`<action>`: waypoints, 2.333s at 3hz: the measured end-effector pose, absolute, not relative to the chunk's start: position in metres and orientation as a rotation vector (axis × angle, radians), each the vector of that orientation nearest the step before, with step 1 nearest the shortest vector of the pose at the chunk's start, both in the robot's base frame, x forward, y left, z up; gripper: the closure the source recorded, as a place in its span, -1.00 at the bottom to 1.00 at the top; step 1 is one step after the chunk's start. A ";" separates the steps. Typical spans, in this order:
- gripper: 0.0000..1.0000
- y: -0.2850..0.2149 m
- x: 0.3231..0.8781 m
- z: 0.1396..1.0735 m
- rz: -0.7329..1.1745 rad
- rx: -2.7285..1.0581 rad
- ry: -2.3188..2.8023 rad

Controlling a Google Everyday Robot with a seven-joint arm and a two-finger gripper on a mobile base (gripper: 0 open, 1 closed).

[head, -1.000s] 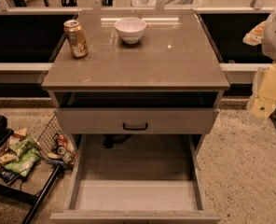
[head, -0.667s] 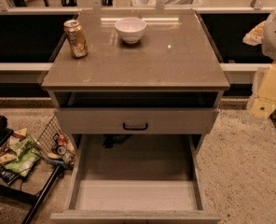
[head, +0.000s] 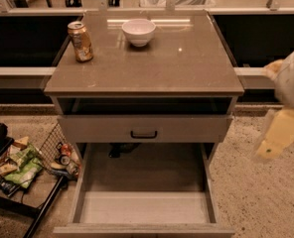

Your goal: Close middle drawer

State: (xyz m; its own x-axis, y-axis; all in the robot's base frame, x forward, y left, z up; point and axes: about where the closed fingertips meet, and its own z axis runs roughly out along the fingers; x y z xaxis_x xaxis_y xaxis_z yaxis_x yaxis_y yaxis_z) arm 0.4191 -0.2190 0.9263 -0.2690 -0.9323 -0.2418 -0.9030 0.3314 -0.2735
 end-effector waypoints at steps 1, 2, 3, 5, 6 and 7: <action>-1.00 -0.218 0.408 0.869 -0.137 -1.581 2.280; -1.00 -0.217 0.397 0.798 -0.167 -1.543 2.343; -0.98 -0.214 0.370 0.691 -0.146 -1.543 2.406; -0.08 -0.197 0.296 0.571 0.013 -1.566 2.497; 0.54 -0.182 0.253 0.530 0.139 -1.553 2.548; 0.98 -0.183 0.255 0.533 0.127 -1.553 2.545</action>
Offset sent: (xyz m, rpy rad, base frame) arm -0.0791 -0.0040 -0.3123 -0.1083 0.1715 -0.1781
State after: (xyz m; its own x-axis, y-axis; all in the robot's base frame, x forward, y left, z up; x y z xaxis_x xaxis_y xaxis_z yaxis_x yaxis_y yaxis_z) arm 0.2553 -0.1835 0.5333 -0.4493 -0.8756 -0.1776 -0.8889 0.4580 -0.0095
